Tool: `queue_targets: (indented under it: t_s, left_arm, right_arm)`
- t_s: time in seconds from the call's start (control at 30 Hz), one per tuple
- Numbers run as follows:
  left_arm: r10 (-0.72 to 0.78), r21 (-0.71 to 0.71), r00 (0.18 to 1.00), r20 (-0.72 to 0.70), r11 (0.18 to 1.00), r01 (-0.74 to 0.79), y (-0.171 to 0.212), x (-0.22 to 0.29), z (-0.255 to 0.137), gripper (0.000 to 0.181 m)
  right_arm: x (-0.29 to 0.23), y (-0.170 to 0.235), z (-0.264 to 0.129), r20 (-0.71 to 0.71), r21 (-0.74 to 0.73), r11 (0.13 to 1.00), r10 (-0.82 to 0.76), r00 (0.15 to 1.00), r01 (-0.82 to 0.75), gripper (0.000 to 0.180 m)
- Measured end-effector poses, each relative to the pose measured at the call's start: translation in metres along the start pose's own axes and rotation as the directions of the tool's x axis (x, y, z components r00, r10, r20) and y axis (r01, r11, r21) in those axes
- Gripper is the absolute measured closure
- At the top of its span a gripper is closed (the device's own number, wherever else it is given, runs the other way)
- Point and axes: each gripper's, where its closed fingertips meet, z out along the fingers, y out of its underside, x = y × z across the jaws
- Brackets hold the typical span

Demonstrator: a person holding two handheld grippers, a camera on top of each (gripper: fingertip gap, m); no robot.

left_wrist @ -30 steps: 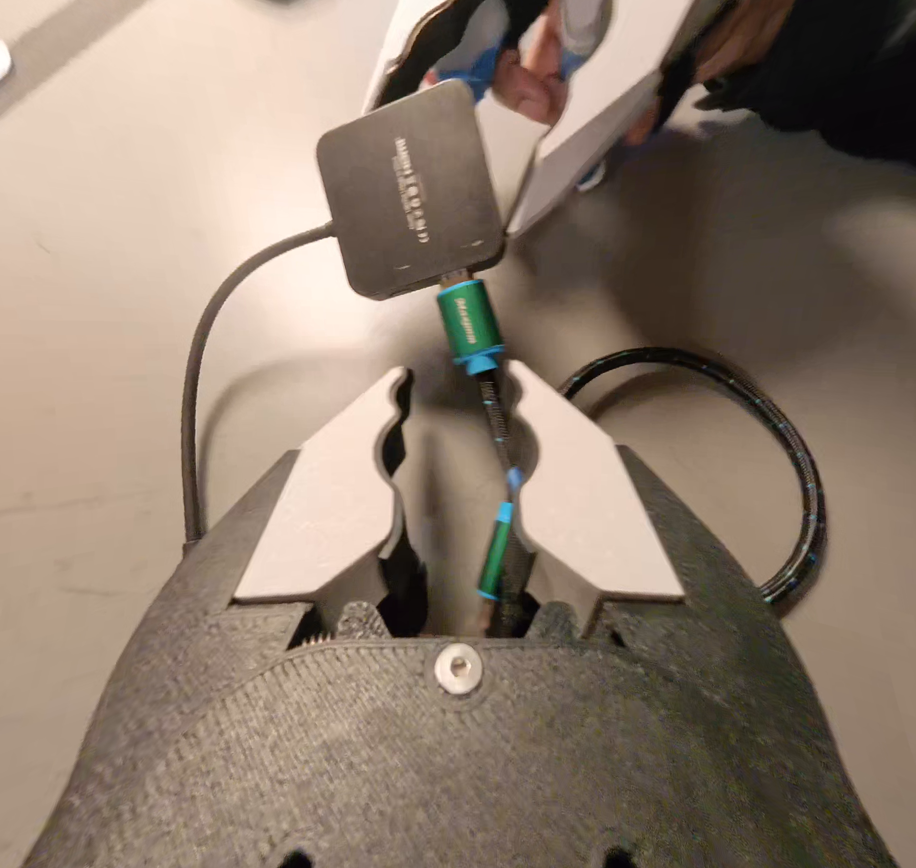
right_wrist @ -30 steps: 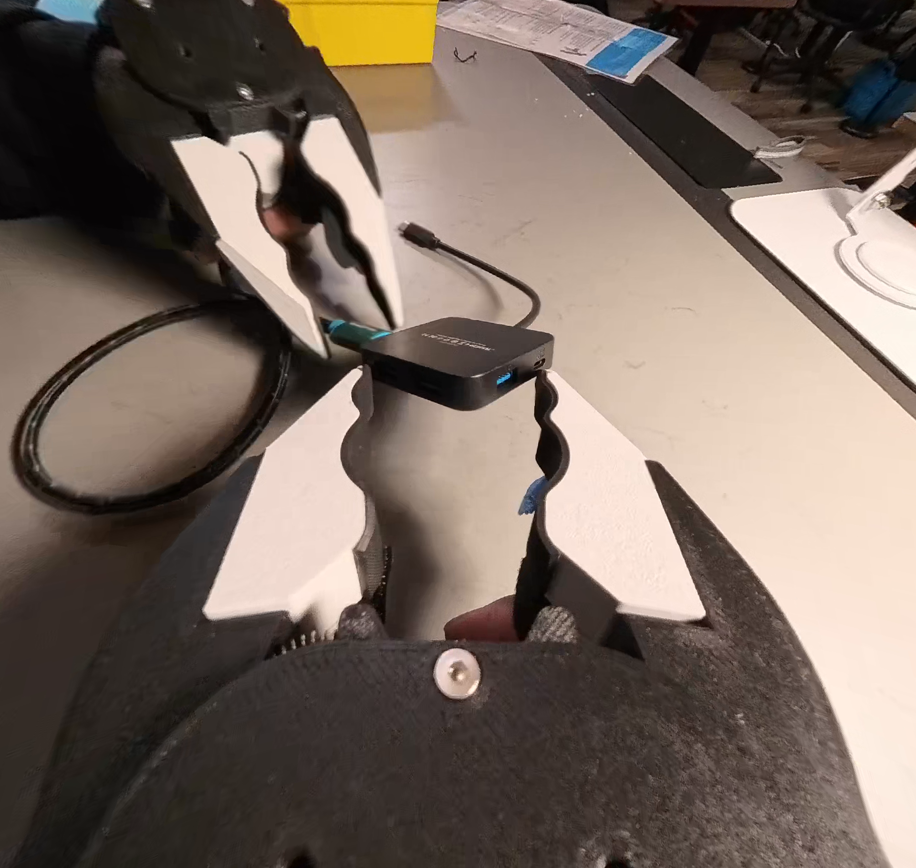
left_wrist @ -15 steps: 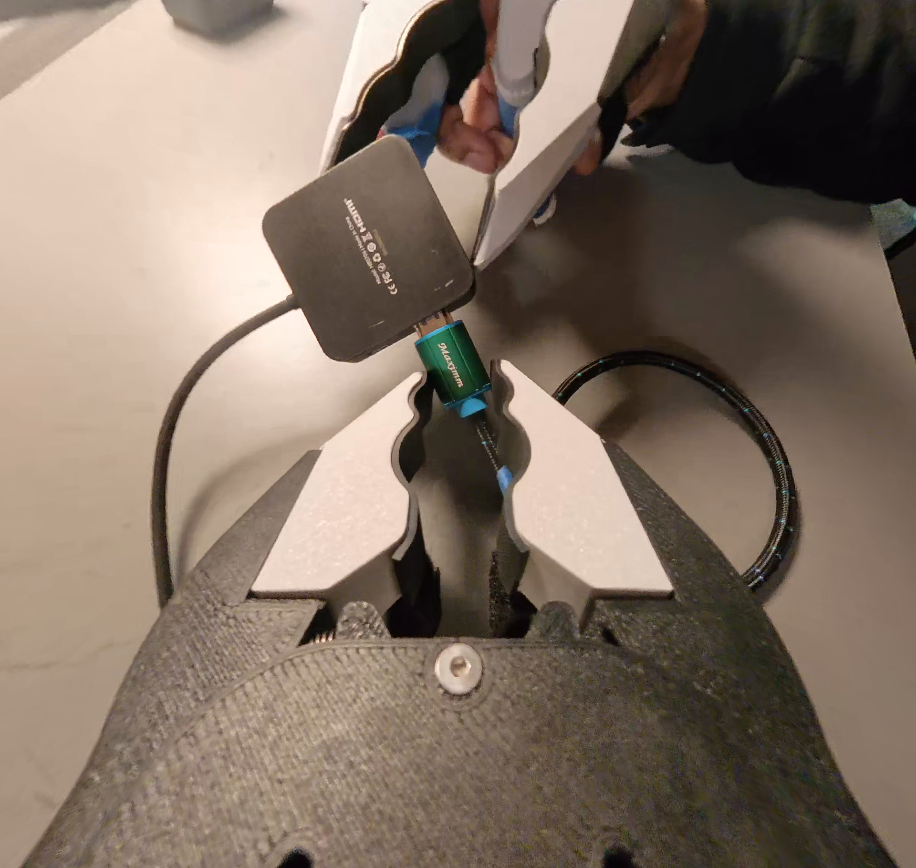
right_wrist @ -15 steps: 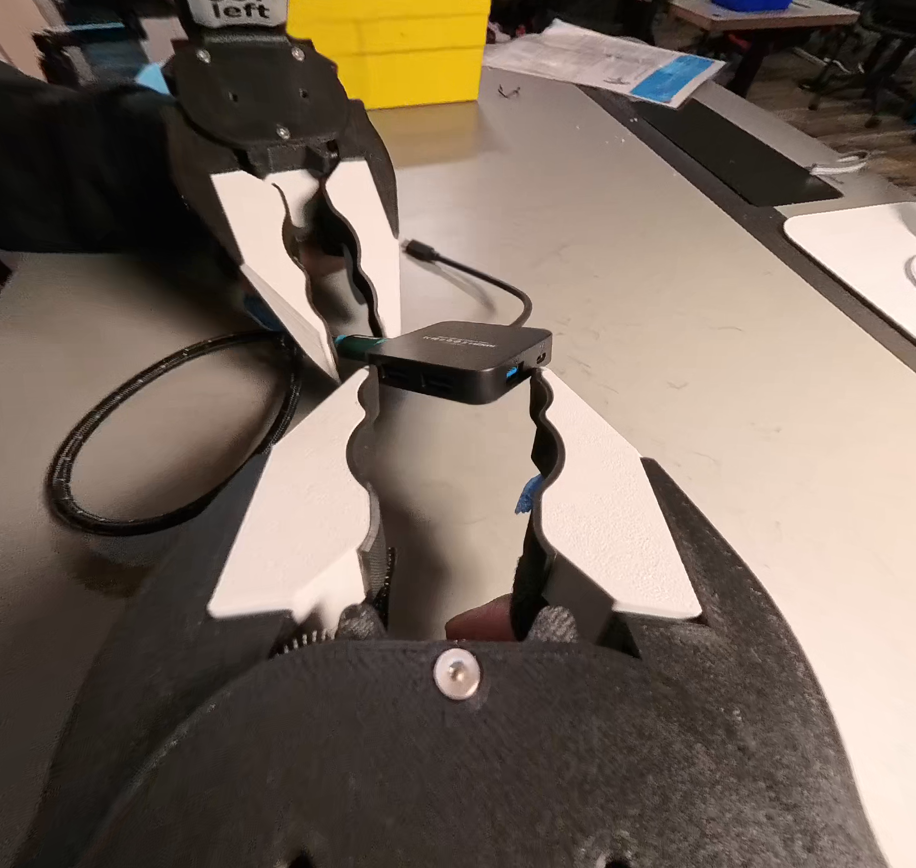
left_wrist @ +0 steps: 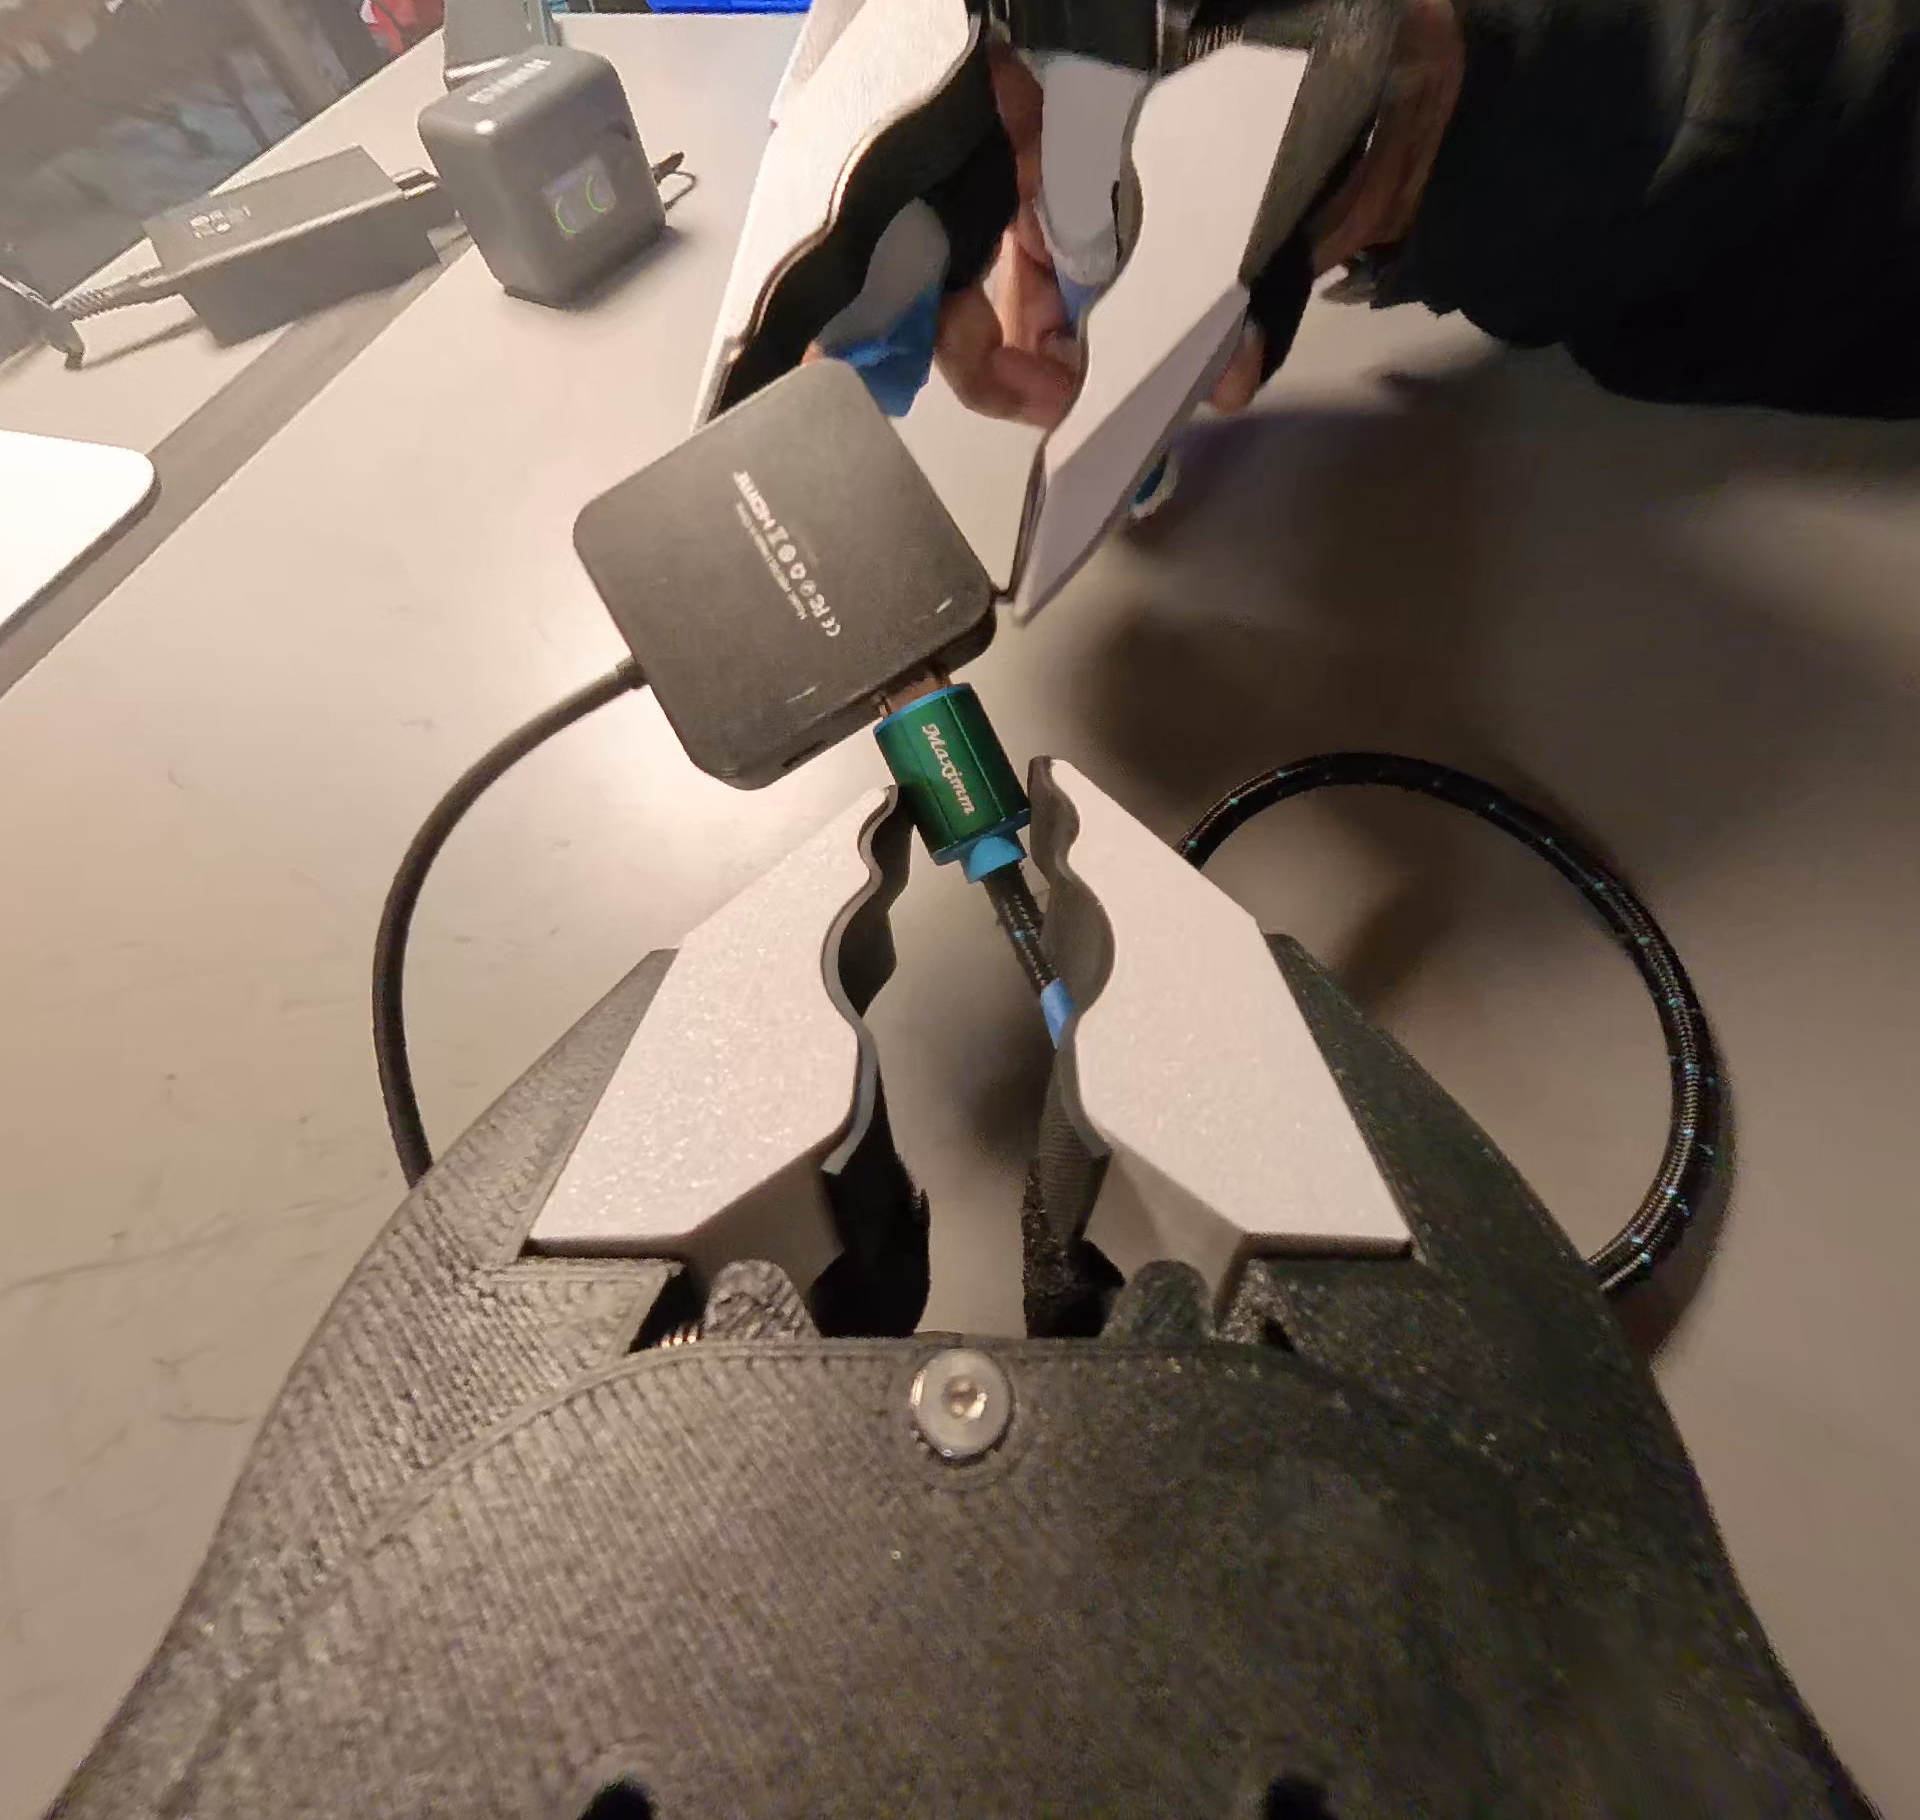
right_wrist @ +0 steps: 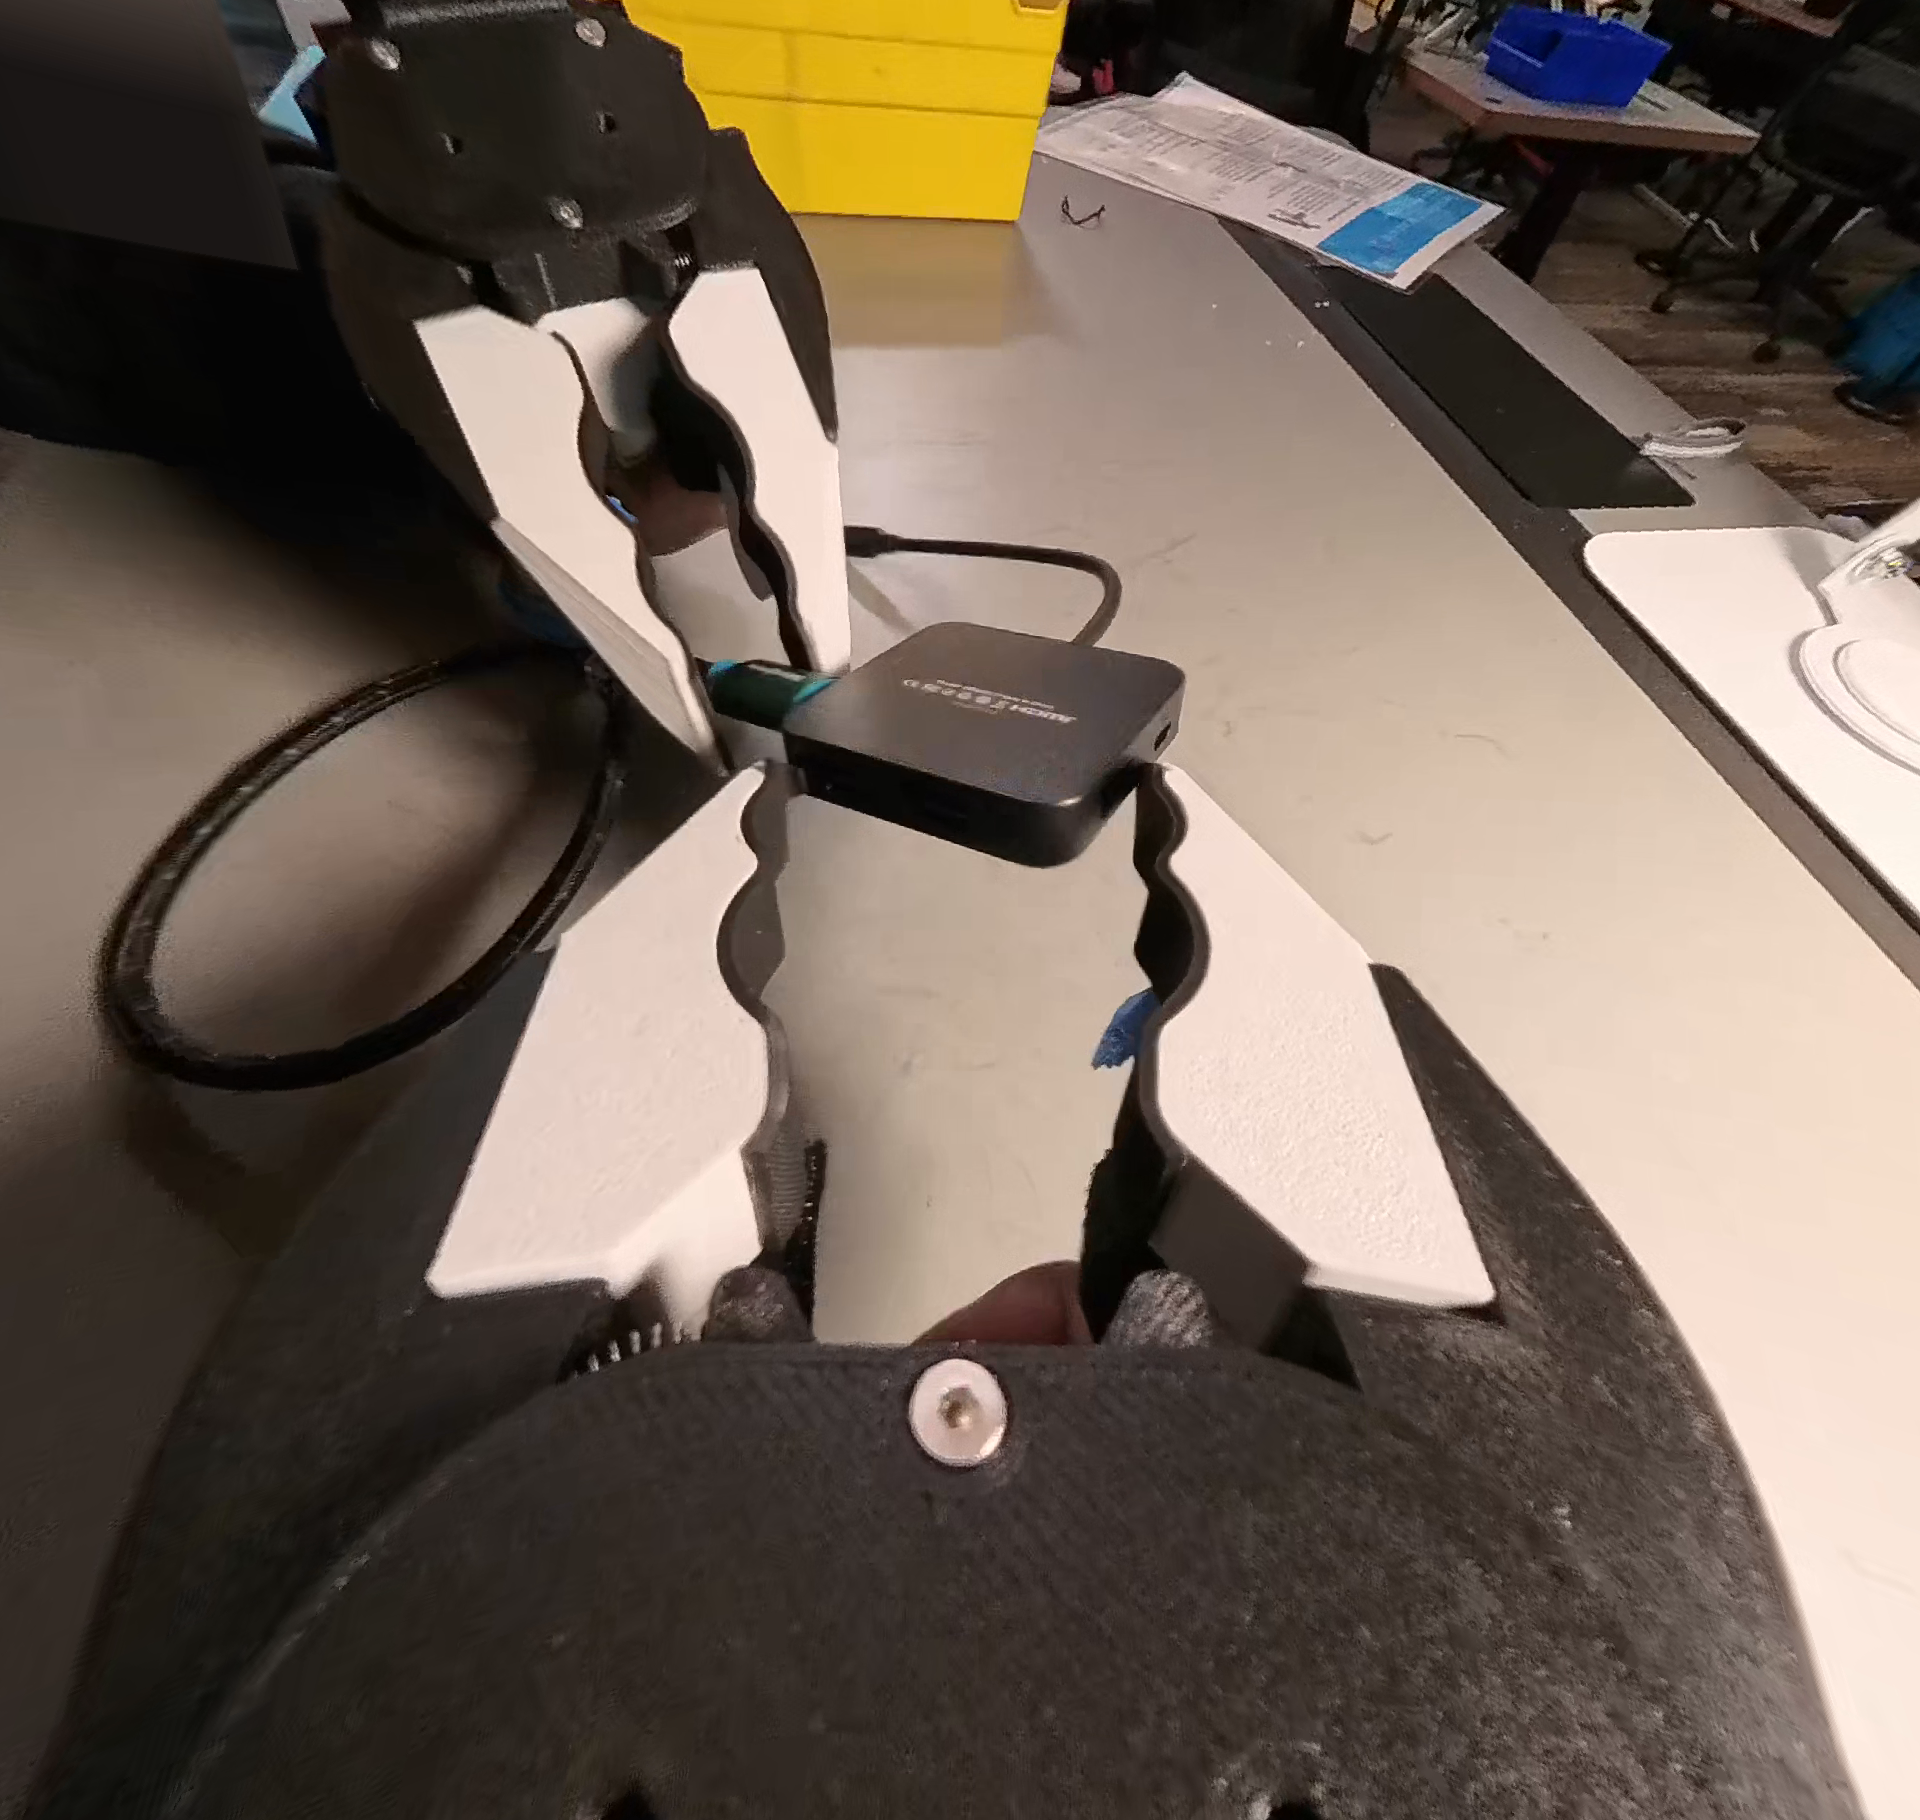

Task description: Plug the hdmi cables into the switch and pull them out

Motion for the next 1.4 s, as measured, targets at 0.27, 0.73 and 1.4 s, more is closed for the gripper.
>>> queue_targets:
  t_s: [0.27,0.73,1.4]
  left_arm:
    - [-0.026,-0.004,0.999,0.018,1.0,0.027,0.0,-0.001,0.001,0.157]
    - [0.01,0.025,1.0,0.018,1.0,-0.011,-0.005,-0.006,-0.01,0.158]
    - [-0.014,0.015,0.997,0.07,1.0,0.013,-0.005,-0.01,-0.007,0.159]
  right_arm:
    - [0.003,0.001,0.005,-0.045,-0.022,0.999,-0.03,0.999,0.029,0.105]
    - [0.002,-0.016,-0.009,0.004,0.099,0.995,0.007,1.0,-0.007,0.124]
    - [0.005,-0.025,-0.007,-0.083,0.129,0.991,-0.036,0.996,0.046,0.12]
